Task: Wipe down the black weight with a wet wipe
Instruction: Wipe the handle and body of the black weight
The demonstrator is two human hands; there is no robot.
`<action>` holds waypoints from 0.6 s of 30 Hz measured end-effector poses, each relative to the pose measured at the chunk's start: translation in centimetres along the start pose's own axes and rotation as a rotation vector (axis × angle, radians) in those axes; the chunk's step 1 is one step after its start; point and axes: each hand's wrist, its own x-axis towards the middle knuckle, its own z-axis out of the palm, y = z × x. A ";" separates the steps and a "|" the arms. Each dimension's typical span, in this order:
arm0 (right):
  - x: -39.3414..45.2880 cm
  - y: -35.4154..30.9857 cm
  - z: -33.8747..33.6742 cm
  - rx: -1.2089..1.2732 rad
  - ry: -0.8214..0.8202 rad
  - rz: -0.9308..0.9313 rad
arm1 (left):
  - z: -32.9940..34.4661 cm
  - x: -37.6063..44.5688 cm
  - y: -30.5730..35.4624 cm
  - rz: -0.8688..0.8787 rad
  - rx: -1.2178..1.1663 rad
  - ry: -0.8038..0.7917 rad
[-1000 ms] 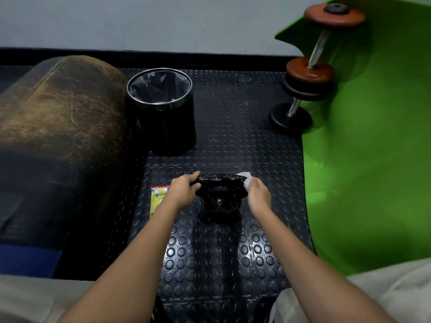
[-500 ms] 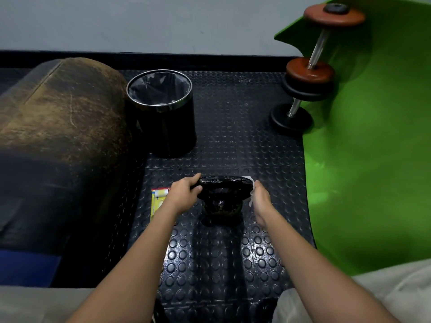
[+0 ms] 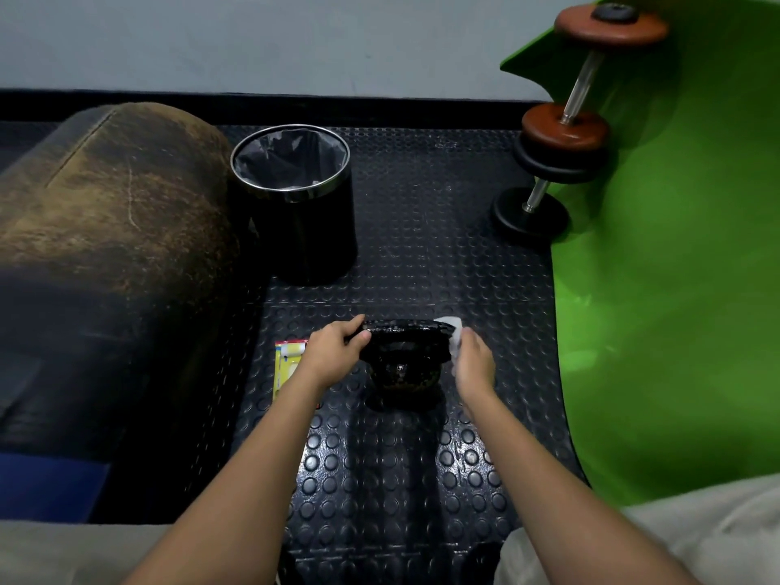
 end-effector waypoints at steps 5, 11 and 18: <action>0.6 -0.6 -0.1 0.108 -0.076 0.260 | -0.1 -0.1 0.1 -0.014 -0.015 -0.001; -0.7 -0.6 0.7 -0.119 0.082 -0.284 | -0.1 -0.1 0.2 -0.022 -0.004 0.005; -0.9 -1.1 0.5 0.055 0.037 -0.037 | 0.0 -0.2 0.1 -0.003 0.009 0.015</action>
